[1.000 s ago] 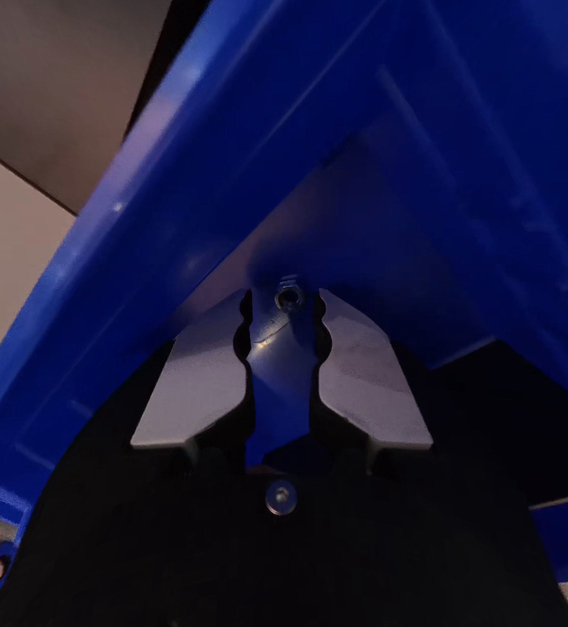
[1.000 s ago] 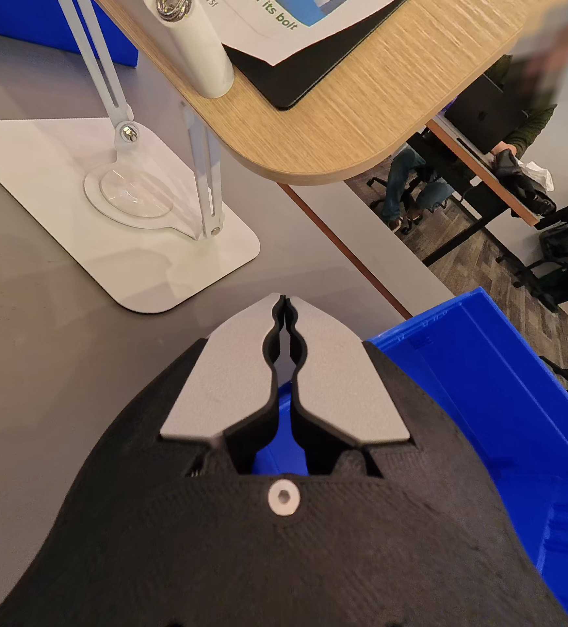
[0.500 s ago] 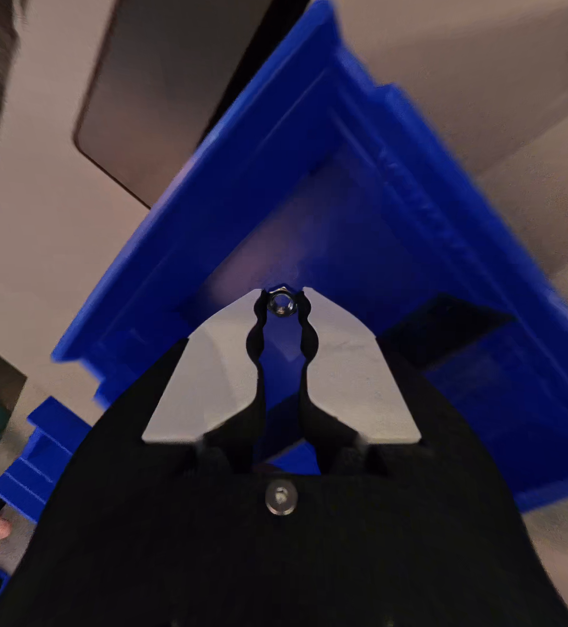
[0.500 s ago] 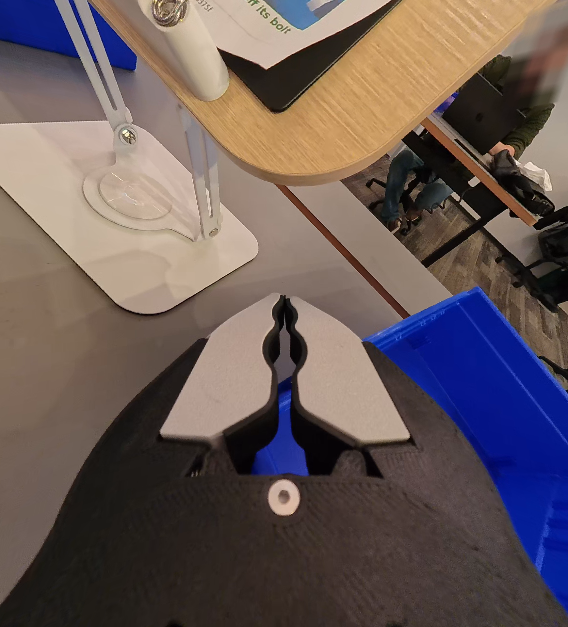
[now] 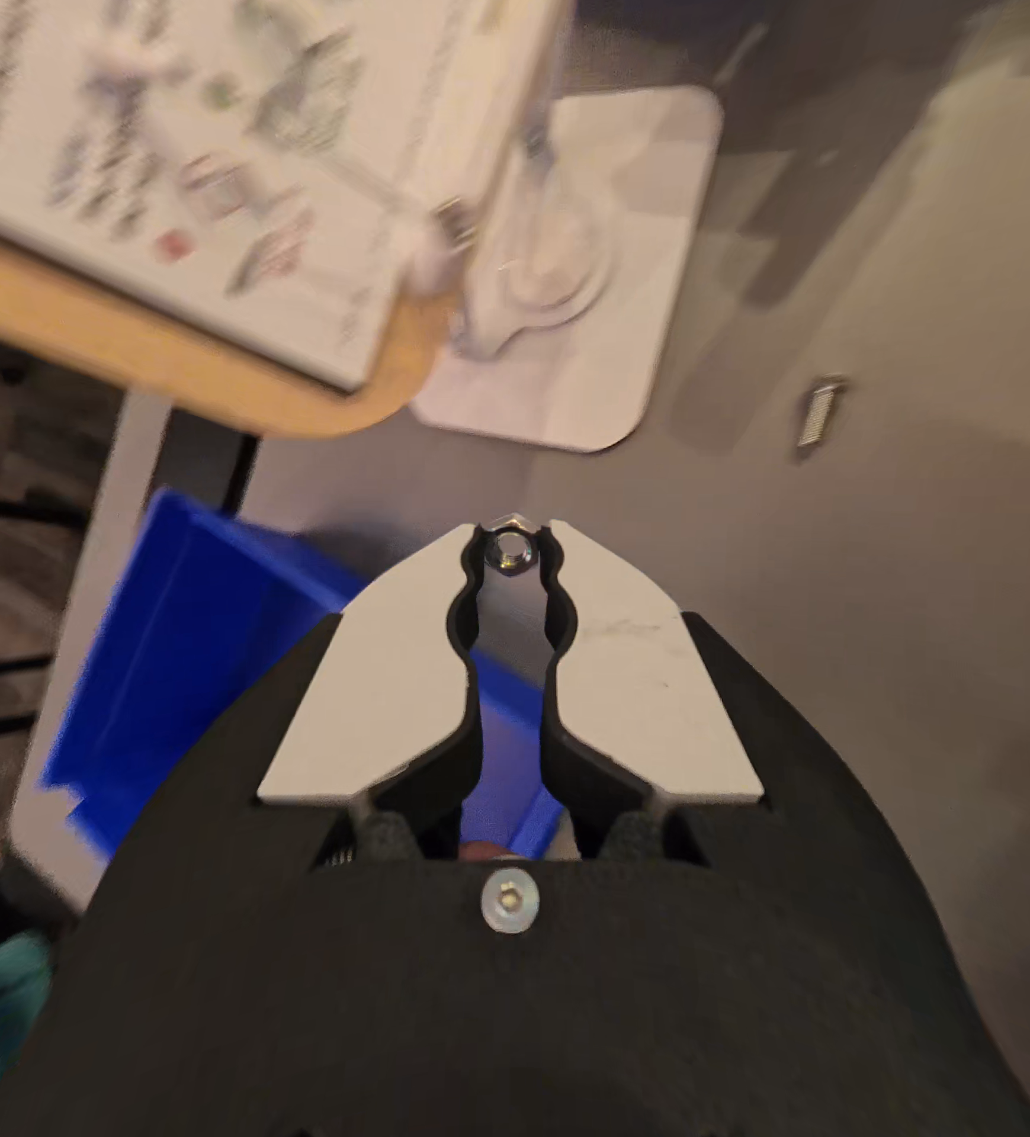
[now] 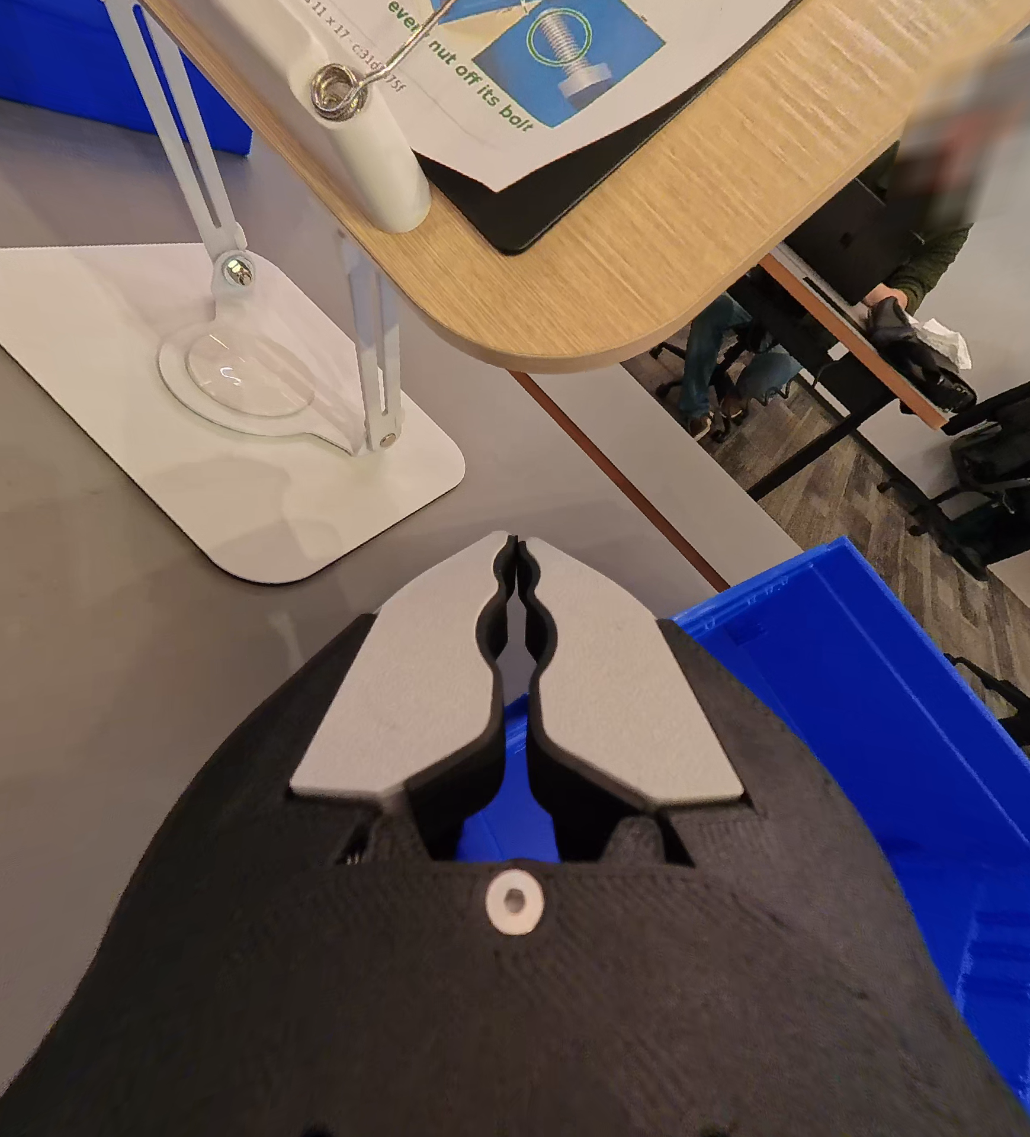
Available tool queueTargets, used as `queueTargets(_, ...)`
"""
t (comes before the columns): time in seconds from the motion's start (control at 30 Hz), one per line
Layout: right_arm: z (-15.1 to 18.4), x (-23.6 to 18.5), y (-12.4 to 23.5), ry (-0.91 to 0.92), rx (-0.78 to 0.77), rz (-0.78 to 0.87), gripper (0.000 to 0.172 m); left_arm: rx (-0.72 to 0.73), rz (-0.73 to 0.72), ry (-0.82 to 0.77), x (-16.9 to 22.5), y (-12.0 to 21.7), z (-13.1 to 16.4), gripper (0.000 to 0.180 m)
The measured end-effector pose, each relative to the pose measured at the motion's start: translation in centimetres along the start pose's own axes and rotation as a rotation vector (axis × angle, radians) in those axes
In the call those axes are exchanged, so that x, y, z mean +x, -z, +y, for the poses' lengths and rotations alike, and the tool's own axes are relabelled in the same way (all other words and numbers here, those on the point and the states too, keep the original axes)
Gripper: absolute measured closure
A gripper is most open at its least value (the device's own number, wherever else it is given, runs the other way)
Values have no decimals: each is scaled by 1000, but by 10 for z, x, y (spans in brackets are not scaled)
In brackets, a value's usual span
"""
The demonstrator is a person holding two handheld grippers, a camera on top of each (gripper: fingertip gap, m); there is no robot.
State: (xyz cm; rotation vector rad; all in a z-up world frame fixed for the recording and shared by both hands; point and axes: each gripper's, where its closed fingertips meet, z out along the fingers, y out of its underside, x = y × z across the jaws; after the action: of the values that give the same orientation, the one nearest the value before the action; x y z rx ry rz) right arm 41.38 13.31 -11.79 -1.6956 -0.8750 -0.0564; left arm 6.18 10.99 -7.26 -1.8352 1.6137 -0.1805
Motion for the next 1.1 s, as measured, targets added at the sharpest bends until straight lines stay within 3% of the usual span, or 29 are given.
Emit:
queueTargets(0.17,-2,-1,1,11,6,3,172,25,194,-55,87,-55,-33,164)
queueTargets(0.37,-2,3,4,-1,16,8,172,-6,331,-112,144,-116,-59,164)
queueTargets(0.6,-1,3,4,-12,21,-5,172,-55,377,-144,159,-148,-71,164)
queueTargets(1.07,-1,4,4,-18,23,-8,172,-210,486,-192,181,-168,-43,163)
queueTargets(1.1,-1,4,4,-18,24,-7,172,-217,498,-186,182,-167,-42,156)
